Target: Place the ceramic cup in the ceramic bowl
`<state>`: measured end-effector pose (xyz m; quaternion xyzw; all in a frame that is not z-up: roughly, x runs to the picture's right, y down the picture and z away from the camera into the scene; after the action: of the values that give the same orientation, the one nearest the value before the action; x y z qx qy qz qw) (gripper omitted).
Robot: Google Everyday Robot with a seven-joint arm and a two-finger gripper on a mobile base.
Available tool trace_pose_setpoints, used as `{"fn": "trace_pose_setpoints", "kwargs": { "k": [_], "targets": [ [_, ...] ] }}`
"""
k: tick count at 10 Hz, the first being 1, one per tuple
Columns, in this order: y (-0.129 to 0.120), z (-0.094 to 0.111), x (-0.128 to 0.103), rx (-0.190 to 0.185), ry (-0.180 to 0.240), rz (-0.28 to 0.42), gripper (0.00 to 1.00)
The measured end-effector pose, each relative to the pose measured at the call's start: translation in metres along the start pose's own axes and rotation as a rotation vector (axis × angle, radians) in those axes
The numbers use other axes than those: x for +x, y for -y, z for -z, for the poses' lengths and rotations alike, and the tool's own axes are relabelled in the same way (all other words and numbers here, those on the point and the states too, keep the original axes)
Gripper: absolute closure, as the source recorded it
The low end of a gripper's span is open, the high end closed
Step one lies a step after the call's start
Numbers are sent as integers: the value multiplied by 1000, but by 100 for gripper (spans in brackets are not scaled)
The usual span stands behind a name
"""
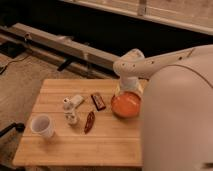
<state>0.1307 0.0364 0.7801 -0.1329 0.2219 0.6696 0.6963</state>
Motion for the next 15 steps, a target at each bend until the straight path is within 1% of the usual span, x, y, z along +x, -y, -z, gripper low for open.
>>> {"fn": "trace_pose_setpoints", "kwargs": {
  "k": [1,3,5,6,7,9,10,11,13,15],
  "targets": [
    [-9,7,5,0,19,25,20],
    [-34,24,28,-2,50,75,20],
    [-53,40,57,-6,76,119,20],
    [-65,49,74,-12,85,148,20],
    [-83,58,96,-24,93,191,20],
    [-113,72,130,-58,101,259,20],
    [-121,75,137,-71,101,276,20],
    [-145,84,154,-104,105,335,20],
    [-180,94,166,-166,97,427,20],
    [-196,95,163,-191,80,463,20]
  ]
}}
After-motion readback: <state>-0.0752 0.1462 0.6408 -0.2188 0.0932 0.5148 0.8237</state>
